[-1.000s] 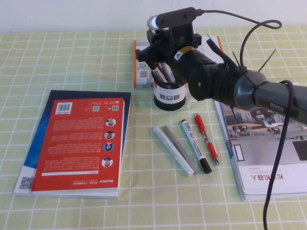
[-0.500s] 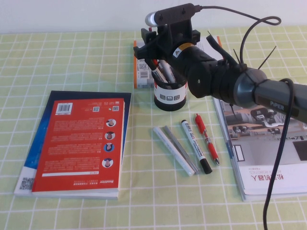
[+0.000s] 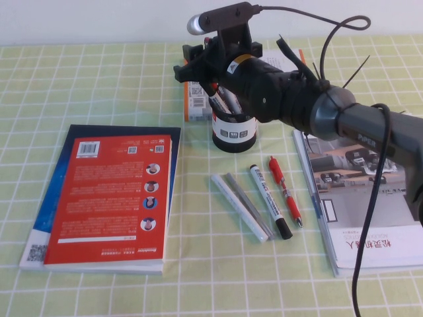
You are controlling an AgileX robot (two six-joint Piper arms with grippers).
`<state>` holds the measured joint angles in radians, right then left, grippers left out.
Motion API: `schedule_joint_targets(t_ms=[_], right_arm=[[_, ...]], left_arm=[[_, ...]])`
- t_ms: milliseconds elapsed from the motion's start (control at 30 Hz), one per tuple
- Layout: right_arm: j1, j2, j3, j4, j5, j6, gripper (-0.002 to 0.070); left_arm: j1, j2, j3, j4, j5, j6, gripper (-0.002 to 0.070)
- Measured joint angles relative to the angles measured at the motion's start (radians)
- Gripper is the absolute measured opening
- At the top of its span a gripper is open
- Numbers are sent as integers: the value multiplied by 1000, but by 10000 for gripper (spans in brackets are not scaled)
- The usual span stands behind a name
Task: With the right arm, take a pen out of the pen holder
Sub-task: 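Take a marker out of the pen holder and lay it on the table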
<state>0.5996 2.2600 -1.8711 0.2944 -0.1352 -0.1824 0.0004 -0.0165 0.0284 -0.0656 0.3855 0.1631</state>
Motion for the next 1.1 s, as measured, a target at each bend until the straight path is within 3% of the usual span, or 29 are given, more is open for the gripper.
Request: schedule_joint_targets(t_ms=[267, 700, 1100], right_arm=[[-1, 7, -11, -4, 28, 0, 267], [-4, 10, -15, -12, 37, -2, 8], [-8, -44, -15, -18, 60, -29, -5]], left_arm=[[0, 0, 0, 0, 0, 0, -5], [0, 0, 0, 0, 0, 0, -5], [0, 0, 0, 0, 0, 0, -5]])
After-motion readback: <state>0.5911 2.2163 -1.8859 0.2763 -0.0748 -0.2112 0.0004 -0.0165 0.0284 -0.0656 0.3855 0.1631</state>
